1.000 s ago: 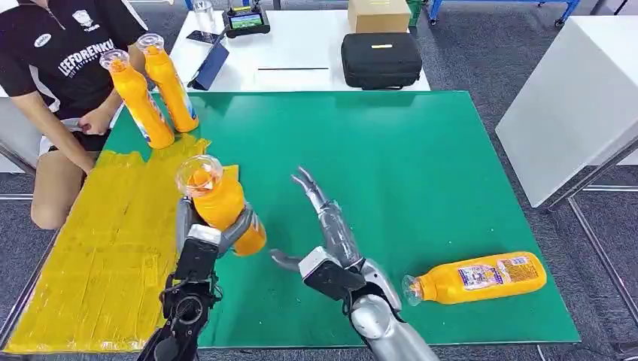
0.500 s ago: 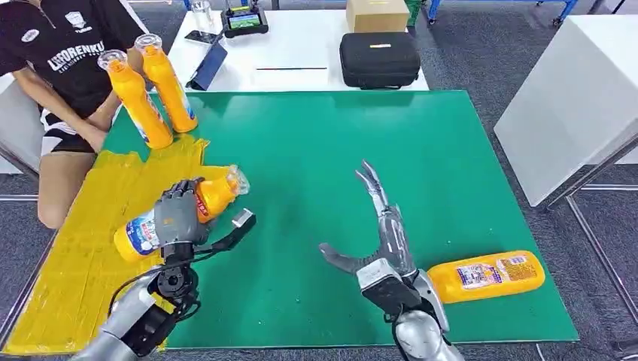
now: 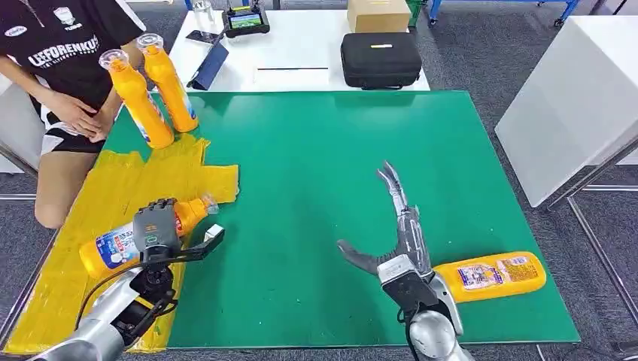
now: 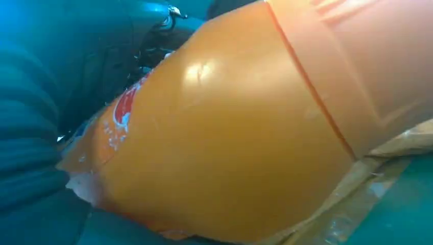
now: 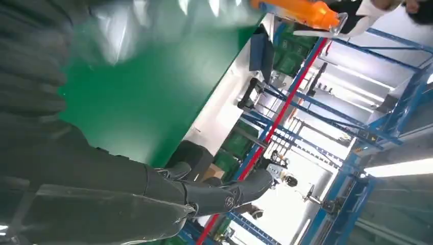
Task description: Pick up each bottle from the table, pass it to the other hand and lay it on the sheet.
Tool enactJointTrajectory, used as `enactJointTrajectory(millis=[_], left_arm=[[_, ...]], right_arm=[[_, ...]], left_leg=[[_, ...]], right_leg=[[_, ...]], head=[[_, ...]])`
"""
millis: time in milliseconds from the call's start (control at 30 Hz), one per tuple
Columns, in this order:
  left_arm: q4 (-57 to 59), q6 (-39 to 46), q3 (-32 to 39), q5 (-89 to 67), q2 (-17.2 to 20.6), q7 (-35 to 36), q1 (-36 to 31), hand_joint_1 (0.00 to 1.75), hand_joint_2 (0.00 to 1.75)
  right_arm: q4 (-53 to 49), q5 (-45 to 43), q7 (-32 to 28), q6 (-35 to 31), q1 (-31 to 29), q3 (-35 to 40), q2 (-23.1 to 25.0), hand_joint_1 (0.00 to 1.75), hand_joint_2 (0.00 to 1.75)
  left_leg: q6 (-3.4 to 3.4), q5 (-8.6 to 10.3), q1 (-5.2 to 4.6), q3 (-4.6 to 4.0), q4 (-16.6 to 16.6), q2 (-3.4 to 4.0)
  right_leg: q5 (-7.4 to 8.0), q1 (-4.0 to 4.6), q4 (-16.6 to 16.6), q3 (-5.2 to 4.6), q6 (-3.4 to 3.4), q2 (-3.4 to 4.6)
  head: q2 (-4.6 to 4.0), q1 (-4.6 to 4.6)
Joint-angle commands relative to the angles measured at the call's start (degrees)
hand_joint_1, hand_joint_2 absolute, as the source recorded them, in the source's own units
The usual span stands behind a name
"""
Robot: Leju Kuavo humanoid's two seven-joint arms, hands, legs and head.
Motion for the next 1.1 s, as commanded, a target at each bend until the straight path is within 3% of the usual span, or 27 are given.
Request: enactJointTrajectory(millis=[33, 300, 367, 500, 567, 700, 767, 900, 1033, 1067, 1100], left_arm=[[6.5, -0.5, 0.8, -0.1, -0.4, -0.1, -3.4, 1.75, 1.75], [10.2, -2.0, 4.3, -0.1, -3.8, -0.1, -3.3, 1.75, 1.75], [10.5, -0.5, 3.8, -0.1, -3.9, -0.1, -3.3, 0.0, 1.75], [8.3, 4.3, 9.6, -0.1, -5.9, -3.8, -0.9, 0.0, 1.75], [5.9, 8.9, 20.3, 5.8, -9.6, -16.4, 1.3, 0.0, 1.75], [3.0, 12.5, 30.6, 7.0, -14.0, -26.9, 3.3, 0.0, 1.75], [1.4, 12.8, 34.8, 13.7, -16.7, -36.1, 3.8, 0.0, 1.75], [-2.2, 14.0, 34.7, 21.1, -19.8, -45.8, 6.4, 0.0, 1.75], [-2.5, 13.7, 34.3, 21.2, -20.2, -45.8, 6.5, 0.0, 1.75], [-3.9, 12.0, 34.3, 25.5, -20.5, -49.6, 7.0, 0.0, 1.75], [-5.1, 12.4, 33.5, 27.9, -20.9, -52.9, 7.6, 0.0, 1.75]], right_arm=[[0.9, -0.3, 0.1, 0.1, -1.5, -1.1, -0.3, 0.0, 1.75], [0.3, -0.1, 1.7, 0.1, 0.4, -2.3, 0.1, 0.0, 1.75], [-0.4, 0.5, 2.3, 0.2, 1.0, -2.6, 0.1, 0.0, 1.75], [-1.1, 10.7, 5.1, -2.0, 1.5, -3.3, -0.4, 0.0, 1.75], [-2.7, 21.7, 6.6, -4.5, 3.0, -3.3, -1.6, 0.0, 1.75], [-6.4, 27.4, 7.4, -2.9, 5.0, -4.9, -2.4, 0.0, 1.75], [-9.0, 31.7, 8.6, 0.3, 5.6, -5.4, -3.3, 0.0, 1.75], [-13.1, 40.9, 11.0, 4.9, 7.1, -6.7, -5.8, 0.0, 1.75], [-13.2, 40.8, 10.9, 4.7, 7.0, -7.4, -6.4, 0.0, 1.75], [-12.7, 45.6, 13.4, 4.9, 6.9, -8.0, -7.0, 0.0, 0.0], [-12.7, 46.5, 14.4, 5.8, 7.3, -8.5, -8.2, 0.0, 0.0]], left_leg=[[-0.25, -0.17, 0.11, 0.28, 0.0, 0.11], [-0.17, -0.03, 0.06, 0.19, 0.0, 0.03], [-0.24, -0.06, 0.09, 0.28, 0.0, -0.01], [-0.29, -0.09, 0.11, 0.36, 0.0, -0.01], [-0.23, -0.06, 0.08, 0.31, 0.0, 0.08], [-0.24, -0.09, 0.08, 0.34, 0.0, -0.16], [-0.23, -0.13, 0.1, 0.3, 0.0, -0.2], [-0.19, -0.1, -0.03, 0.28, 0.0, -0.15], [-0.15, -0.14, -0.08, 0.27, 0.0, -0.08], [-0.15, -0.14, -0.08, 0.24, 0.0, -0.1], [-0.11, -0.11, -0.08, 0.16, 0.0, -0.09]], right_leg=[[-0.13, 0.1, 0.0, 0.29, -0.02, -0.01], [-0.05, 0.05, 0.0, 0.15, -0.02, -0.09], [-0.1, 0.07, 0.0, 0.26, -0.02, -0.16], [-0.12, 0.08, 0.0, 0.35, -0.01, -0.18], [-0.06, 0.05, 0.0, 0.28, 0.0, -0.06], [-0.16, 0.06, 0.0, 0.37, 0.01, -0.29], [-0.18, 0.09, 0.0, 0.36, 0.04, -0.3], [-0.17, -0.01, 0.0, 0.33, 0.04, -0.26], [-0.13, -0.03, 0.0, 0.31, 0.02, -0.19], [-0.13, -0.03, 0.0, 0.29, 0.03, -0.2], [-0.09, -0.03, 0.0, 0.22, 0.03, -0.17]], head=[[0.0, 0.0], [0.0, -0.02], [0.0, 0.0], [0.0, -0.02], [0.0, -0.02], [0.0, -0.04], [0.0, 0.0], [0.0, 0.0], [0.0, 0.0], [0.0, -0.02], [0.0, 0.0]])
